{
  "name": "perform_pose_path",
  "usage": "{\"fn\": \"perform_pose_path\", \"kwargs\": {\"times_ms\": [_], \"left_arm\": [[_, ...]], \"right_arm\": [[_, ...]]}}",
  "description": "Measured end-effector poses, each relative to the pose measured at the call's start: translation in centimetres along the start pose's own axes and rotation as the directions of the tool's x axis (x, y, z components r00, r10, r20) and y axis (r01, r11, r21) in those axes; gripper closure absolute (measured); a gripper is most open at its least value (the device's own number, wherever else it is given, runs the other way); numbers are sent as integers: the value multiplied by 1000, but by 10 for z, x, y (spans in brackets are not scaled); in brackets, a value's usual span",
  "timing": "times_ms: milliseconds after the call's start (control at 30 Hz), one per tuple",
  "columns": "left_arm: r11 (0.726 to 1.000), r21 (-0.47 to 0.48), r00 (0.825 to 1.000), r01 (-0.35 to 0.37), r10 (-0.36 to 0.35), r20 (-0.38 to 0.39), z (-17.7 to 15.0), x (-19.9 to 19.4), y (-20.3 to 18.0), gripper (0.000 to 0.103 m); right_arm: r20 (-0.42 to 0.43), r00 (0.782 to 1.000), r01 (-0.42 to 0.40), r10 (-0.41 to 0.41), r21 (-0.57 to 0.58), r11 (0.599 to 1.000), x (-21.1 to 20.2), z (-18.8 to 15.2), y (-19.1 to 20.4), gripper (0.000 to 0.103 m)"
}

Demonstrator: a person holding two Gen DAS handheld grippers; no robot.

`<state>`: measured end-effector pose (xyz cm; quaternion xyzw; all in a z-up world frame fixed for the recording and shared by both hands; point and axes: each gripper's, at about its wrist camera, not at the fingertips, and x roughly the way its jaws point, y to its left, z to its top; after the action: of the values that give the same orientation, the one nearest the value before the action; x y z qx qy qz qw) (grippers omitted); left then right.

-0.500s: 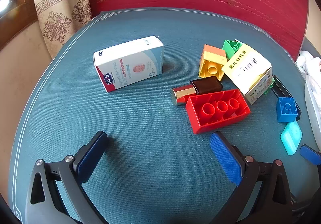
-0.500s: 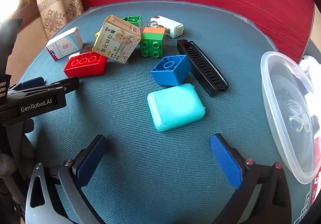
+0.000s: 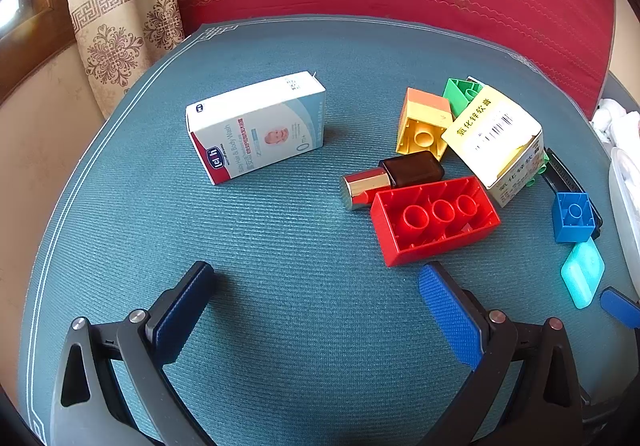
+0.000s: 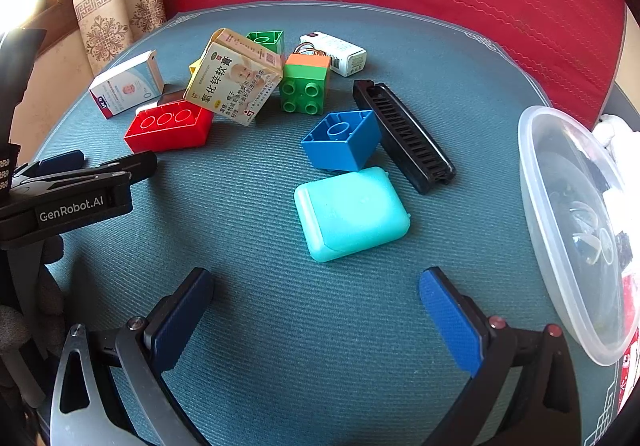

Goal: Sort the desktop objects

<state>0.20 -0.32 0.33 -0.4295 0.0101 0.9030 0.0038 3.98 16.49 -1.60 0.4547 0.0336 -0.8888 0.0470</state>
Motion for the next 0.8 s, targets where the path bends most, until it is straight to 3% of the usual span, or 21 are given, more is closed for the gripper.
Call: {"fn": "perform_pose_path", "kwargs": {"times_ms": [800], "left_arm": [[1000,7,1000,3,-3,0,0,1,0,0]], "right_arm": [[1,1000,3,-3,0,1000,0,-1,1,0]]}}
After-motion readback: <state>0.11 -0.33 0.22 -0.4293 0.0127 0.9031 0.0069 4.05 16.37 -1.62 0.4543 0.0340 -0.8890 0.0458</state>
